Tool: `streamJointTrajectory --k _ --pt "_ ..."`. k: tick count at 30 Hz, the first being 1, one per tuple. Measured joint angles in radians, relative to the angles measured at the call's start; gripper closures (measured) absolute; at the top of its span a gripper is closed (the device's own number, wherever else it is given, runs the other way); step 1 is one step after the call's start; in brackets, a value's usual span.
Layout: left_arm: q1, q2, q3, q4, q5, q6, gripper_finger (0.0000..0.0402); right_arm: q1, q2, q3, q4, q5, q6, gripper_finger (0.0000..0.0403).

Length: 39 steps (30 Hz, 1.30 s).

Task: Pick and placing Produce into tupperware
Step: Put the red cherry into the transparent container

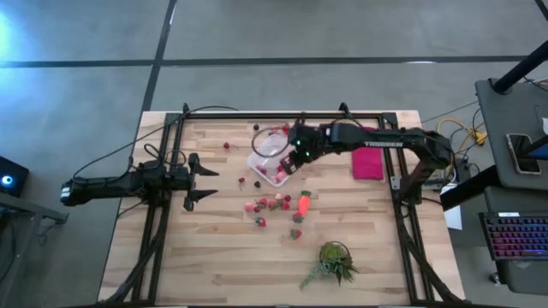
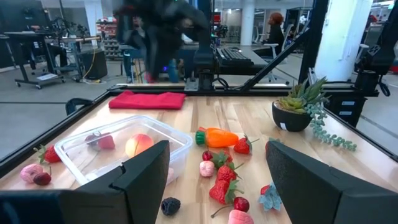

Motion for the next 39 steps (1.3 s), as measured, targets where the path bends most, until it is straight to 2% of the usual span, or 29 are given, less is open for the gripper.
streamJointTrajectory --k 3,8,13,16,19,24,29,33,39 --pt "0.0 0.001 0.0 0.0 0.0 0.0 0.0146 -0.047 0.068 0.065 -0.011 -0.006 -0.062 0.0342" --pt "0.0 0.003 0.0 0.002 0.0 0.0 0.0146 -0.087 0.23 0.172 -0.054 -0.113 -0.154 0.0342" --pt "0.0 0.006 0.0 -0.001 0.0 0.0 0.0146 -0.084 0.368 0.31 -0.151 -0.061 -0.251 0.0327" --pt "0.0 0.007 0.0 0.0 0.0 0.0 0.0146 -0.086 0.422 0.397 -0.243 -0.035 -0.291 0.0294" --pt "0.0 0.008 0.0 0.001 0.0 0.0 0.0146 -0.078 0.452 0.463 -0.318 0.043 -0.315 0.0252" --pt "0.0 0.008 0.0 0.0 0.0 0.0 0.0146 -0.071 0.433 0.507 -0.352 0.083 -0.356 0.0188" --pt "0.0 0.01 0.0 0.0 0.0 0.0 0.0146 -0.079 0.373 0.489 -0.373 0.085 -0.407 0.0149" --pt "0.0 0.008 0.0 0.0 0.0 0.0 0.0146 -0.104 0.308 0.414 -0.387 0.082 -0.446 0.0141" --pt "0.0 0.008 0.0 0.0 0.0 0.0 0.0146 -0.191 0.182 0.241 -0.351 0.078 -0.449 0.0152"
